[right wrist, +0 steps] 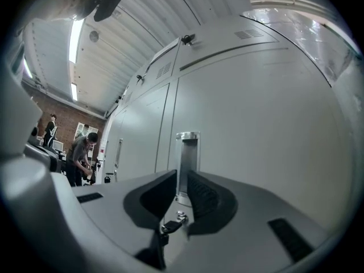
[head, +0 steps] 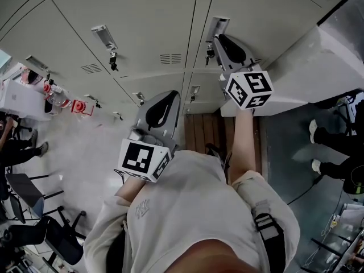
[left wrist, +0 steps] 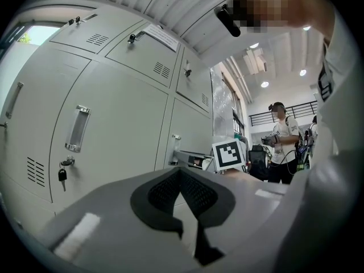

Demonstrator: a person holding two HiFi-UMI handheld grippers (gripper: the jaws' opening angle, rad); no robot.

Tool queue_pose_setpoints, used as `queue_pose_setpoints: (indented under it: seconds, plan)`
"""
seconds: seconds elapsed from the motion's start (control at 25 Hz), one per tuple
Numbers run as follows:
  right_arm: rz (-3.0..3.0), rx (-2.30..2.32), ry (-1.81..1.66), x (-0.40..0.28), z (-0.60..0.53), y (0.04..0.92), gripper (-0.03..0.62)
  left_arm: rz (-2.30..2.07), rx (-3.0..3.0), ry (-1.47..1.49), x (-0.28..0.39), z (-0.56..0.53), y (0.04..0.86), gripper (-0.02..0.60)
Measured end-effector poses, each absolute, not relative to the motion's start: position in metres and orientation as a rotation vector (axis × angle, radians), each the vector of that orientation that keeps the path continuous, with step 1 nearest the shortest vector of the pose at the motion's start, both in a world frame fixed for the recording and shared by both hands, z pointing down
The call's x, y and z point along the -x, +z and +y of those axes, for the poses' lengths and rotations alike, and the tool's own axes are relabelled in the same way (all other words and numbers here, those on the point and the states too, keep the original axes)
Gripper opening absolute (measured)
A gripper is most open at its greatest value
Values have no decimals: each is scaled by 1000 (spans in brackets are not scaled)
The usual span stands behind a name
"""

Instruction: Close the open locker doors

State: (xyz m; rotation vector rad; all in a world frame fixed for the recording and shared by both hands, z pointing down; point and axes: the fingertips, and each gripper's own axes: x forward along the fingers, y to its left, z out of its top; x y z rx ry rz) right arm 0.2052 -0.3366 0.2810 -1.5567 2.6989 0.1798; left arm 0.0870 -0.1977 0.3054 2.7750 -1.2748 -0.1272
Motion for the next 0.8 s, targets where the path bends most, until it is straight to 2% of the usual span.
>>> queue_pose_setpoints:
  seconds: [0.32,0.48,0.8]
  plan:
    - [2655,1534,283,-195,-294,257,54,-1299,-2756,-149,-71,-180,307,9]
    - [2629,1553,329,-176,-250,249,24,-1297,-2759,-163,-54,-171,304,8]
    - [2582,1624,223,-121,-171,261,14,-1234,-2785,-166,-10,-156,297,9]
